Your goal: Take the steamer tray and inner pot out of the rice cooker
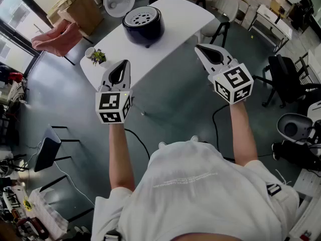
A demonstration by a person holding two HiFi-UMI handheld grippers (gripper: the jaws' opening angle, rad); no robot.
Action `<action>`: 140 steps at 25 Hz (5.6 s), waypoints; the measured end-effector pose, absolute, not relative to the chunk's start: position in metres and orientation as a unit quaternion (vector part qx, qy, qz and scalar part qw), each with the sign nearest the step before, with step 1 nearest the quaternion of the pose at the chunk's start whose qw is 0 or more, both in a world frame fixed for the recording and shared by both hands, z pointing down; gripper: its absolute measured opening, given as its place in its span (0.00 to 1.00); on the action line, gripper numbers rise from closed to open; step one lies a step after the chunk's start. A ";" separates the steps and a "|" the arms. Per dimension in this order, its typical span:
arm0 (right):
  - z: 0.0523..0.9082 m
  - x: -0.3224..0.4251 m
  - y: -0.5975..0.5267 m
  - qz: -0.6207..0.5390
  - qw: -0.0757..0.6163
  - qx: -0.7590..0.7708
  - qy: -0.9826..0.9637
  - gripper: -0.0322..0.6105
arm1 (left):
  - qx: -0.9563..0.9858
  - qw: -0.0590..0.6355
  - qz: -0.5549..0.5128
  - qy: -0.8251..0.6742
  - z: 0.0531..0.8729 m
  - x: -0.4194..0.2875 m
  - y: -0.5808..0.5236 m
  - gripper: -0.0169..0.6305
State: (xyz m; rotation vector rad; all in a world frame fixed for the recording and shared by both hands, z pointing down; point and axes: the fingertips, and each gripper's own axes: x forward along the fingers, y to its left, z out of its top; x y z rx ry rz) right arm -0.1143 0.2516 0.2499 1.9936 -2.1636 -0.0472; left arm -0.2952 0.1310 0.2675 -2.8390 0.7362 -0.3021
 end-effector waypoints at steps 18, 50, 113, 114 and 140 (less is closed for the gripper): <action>0.261 -0.109 0.242 -0.003 0.087 0.672 -0.736 0.09 | -0.960 0.081 -0.108 0.245 0.284 -0.291 0.129 0.05; 0.287 -0.027 0.279 0.029 0.078 0.633 -0.770 0.45 | -0.947 0.053 -0.121 0.293 0.300 -0.226 0.178 0.30; 0.391 0.147 -0.124 0.134 0.146 0.522 -0.829 0.47 | -0.948 -0.034 -0.263 0.174 0.423 0.020 -0.180 0.37; 0.394 0.150 -0.131 0.138 0.145 0.516 -0.833 0.47 | -0.947 -0.036 -0.269 0.170 0.426 0.025 -0.182 0.39; 0.458 0.163 -0.211 0.213 0.139 0.360 -0.898 0.47 | -0.873 -0.152 -0.461 0.043 0.508 0.059 -0.184 0.35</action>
